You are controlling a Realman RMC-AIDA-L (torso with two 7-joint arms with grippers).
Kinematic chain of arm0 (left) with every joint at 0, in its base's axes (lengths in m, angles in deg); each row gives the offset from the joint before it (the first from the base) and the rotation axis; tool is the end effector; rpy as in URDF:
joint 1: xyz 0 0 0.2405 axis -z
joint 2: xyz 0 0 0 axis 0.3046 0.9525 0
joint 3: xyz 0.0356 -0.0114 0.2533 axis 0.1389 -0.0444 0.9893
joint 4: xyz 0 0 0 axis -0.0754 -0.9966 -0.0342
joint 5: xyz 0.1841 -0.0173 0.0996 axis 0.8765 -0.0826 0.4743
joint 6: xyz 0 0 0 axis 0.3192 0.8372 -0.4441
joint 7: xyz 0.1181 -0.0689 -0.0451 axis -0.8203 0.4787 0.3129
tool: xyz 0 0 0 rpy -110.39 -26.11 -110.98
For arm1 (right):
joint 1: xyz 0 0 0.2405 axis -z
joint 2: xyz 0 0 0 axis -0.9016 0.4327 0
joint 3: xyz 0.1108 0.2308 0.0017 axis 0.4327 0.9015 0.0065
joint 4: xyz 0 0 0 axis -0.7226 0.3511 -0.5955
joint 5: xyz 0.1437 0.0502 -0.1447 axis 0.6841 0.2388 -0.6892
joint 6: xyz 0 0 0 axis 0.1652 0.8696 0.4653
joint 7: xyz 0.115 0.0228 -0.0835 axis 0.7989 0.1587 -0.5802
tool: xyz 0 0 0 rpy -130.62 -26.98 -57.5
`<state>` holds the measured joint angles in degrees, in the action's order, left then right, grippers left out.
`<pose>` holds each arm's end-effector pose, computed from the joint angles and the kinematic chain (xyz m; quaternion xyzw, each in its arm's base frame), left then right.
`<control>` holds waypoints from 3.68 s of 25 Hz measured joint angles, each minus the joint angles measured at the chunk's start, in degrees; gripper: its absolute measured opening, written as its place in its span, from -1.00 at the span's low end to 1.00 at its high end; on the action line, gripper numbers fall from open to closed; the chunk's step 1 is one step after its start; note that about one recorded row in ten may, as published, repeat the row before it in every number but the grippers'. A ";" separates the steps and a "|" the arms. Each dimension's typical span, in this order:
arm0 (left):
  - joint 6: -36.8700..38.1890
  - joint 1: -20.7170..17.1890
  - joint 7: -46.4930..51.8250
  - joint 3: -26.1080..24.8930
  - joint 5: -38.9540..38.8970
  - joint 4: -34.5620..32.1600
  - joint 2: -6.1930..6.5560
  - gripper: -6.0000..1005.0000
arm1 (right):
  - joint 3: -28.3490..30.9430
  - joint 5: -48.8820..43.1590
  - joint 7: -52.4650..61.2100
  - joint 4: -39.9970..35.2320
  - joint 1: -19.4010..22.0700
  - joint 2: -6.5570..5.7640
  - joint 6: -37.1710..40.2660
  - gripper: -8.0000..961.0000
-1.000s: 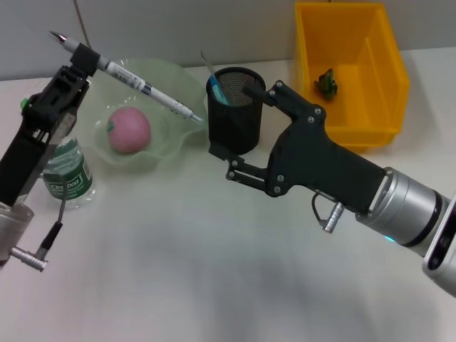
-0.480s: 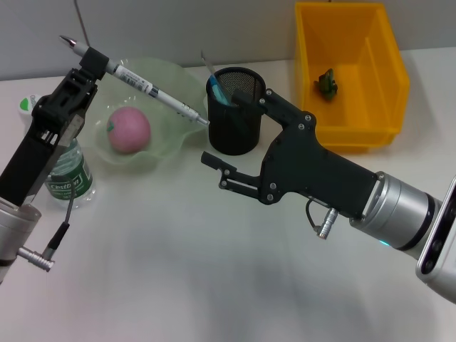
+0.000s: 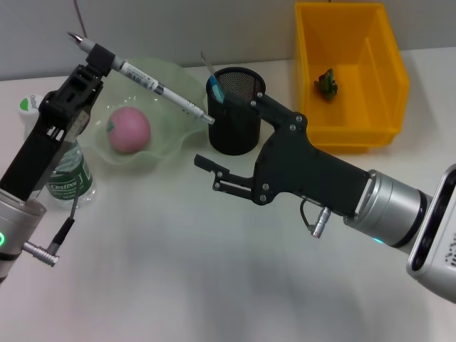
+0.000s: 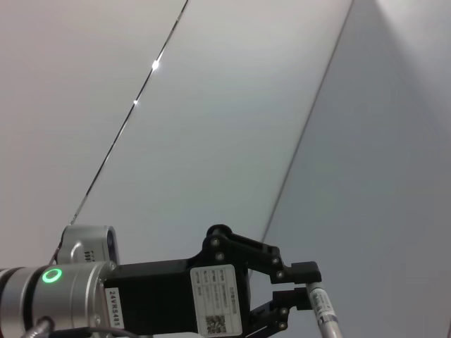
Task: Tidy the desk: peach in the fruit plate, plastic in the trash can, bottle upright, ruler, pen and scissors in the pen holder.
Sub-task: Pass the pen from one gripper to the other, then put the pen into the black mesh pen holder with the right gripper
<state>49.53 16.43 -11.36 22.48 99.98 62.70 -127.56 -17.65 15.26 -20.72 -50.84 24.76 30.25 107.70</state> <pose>-0.2297 0.3005 -0.0247 -0.6085 -0.4292 -0.6617 0.0871 0.2050 0.2926 -0.0685 -0.8370 -0.1215 0.4272 0.3195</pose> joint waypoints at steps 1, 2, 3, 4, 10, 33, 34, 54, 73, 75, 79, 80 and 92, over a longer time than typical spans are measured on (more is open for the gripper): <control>-0.01 0.16 -0.04 0.00 0.10 0.21 0.00 -0.70 | 0.31 -0.01 -0.02 0.02 -0.16 0.00 -0.11 0.64; -0.01 0.28 -0.09 0.00 0.25 0.44 0.00 -0.70 | 0.60 -0.02 -0.05 0.03 -0.23 0.00 -0.13 0.64; -0.03 0.33 -0.12 0.01 0.36 0.61 0.00 -0.70 | 0.93 -0.04 -0.10 0.05 -0.29 0.00 -0.15 0.64; -0.05 0.36 -0.15 0.01 0.46 0.76 0.00 -0.70 | 1.14 -0.06 -0.12 0.06 -0.33 0.00 -0.15 0.64; -0.11 0.58 -0.27 0.00 0.57 1.54 0.00 -0.70 | 1.33 -0.10 -0.16 0.02 -1.11 0.00 -0.58 0.64; -0.68 0.96 -0.42 -0.26 0.66 2.68 0.00 -0.69 | 10.73 -7.90 -0.16 1.71 -3.53 0.00 -4.50 0.14; -0.69 0.97 -0.42 -0.43 0.65 2.67 0.00 -0.69 | 11.05 -7.92 -0.16 1.75 -3.54 0.00 -4.53 0.05; -0.87 1.12 -0.21 -0.61 0.60 2.34 0.01 -0.67 | 11.67 -8.31 -0.79 1.73 -4.48 -0.01 -5.90 -0.63; -1.01 1.13 -0.29 -0.79 0.72 1.34 0.00 -0.23 | 13.01 -8.86 -0.30 2.29 -4.18 0.00 -5.57 -0.73; -0.97 1.09 -0.30 -0.79 0.70 1.22 0.00 -0.18 | 13.14 -8.85 -0.29 2.43 -4.17 0.00 -5.55 -0.73; -0.74 0.92 -0.37 -0.51 0.68 0.45 0.00 -0.07 | 13.91 -8.85 -0.28 2.57 -4.03 0.00 -5.50 -0.74; -0.72 0.88 -0.44 -0.41 0.68 0.29 0.00 0.00 | 14.04 -8.85 -0.27 2.60 -4.01 0.00 -5.47 -0.74; 2.06 -1.41 -1.67 0.87 3.46 -8.55 0.07 0.60 | 24.18 -8.69 5.94 2.92 -0.99 -0.15 -0.55 -0.73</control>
<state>51.59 15.02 -13.03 23.35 103.44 54.16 -127.49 6.53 6.56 -14.78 -47.92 23.77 30.10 107.15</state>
